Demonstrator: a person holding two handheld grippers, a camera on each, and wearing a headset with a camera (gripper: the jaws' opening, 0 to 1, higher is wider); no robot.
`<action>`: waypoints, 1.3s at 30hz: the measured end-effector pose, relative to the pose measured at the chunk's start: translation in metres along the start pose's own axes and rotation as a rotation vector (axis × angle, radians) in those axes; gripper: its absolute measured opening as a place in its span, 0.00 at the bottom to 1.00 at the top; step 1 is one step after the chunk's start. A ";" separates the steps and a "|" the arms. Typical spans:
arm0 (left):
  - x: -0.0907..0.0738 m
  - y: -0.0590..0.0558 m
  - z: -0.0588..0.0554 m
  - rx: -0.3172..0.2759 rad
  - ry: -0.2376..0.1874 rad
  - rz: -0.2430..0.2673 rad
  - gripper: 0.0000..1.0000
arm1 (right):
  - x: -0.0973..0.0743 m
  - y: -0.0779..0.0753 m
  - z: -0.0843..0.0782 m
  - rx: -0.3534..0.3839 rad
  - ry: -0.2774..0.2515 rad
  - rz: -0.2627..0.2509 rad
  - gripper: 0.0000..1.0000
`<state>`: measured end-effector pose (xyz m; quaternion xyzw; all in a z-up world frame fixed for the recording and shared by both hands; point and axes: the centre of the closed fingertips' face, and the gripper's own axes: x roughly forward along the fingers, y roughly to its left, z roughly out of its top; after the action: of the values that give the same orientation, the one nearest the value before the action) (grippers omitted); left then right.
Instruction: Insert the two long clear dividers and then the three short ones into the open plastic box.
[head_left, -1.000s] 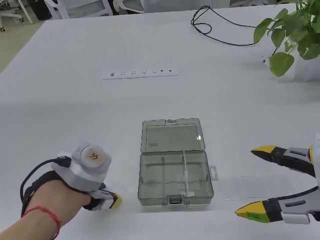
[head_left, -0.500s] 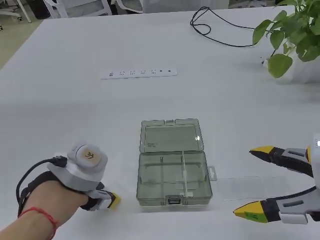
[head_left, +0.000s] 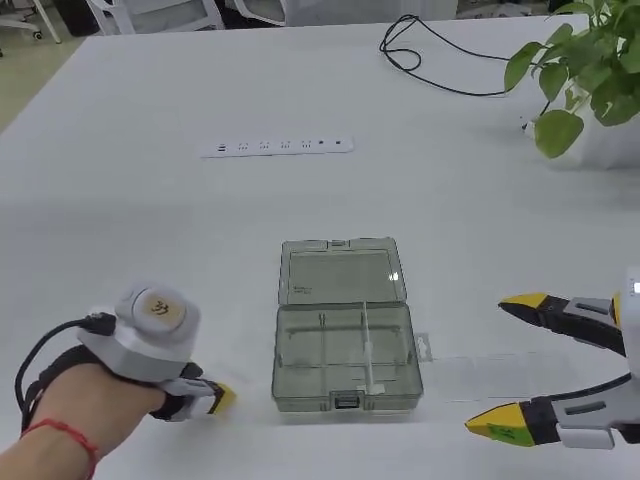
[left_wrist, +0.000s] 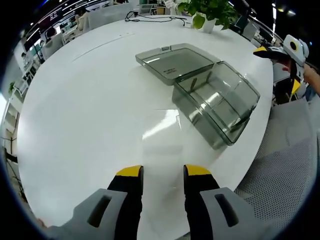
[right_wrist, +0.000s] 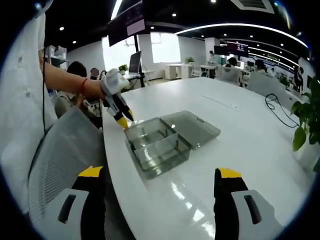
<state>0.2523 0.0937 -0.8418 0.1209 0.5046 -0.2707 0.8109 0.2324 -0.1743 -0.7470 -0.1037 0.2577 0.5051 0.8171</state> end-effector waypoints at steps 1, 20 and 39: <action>-0.001 0.001 -0.001 -0.002 -0.001 0.002 0.30 | 0.000 0.000 0.000 0.000 0.000 0.000 0.90; -0.034 0.000 0.028 -0.133 -0.185 -0.017 0.30 | 0.000 0.005 0.018 0.019 -0.003 -0.019 0.90; -0.072 -0.042 0.093 -0.246 -0.443 -0.183 0.30 | 0.005 0.007 0.072 0.184 -0.073 -0.075 0.80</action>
<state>0.2737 0.0382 -0.7319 -0.0871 0.3525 -0.2994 0.8823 0.2511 -0.1368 -0.6880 -0.0195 0.2689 0.4519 0.8504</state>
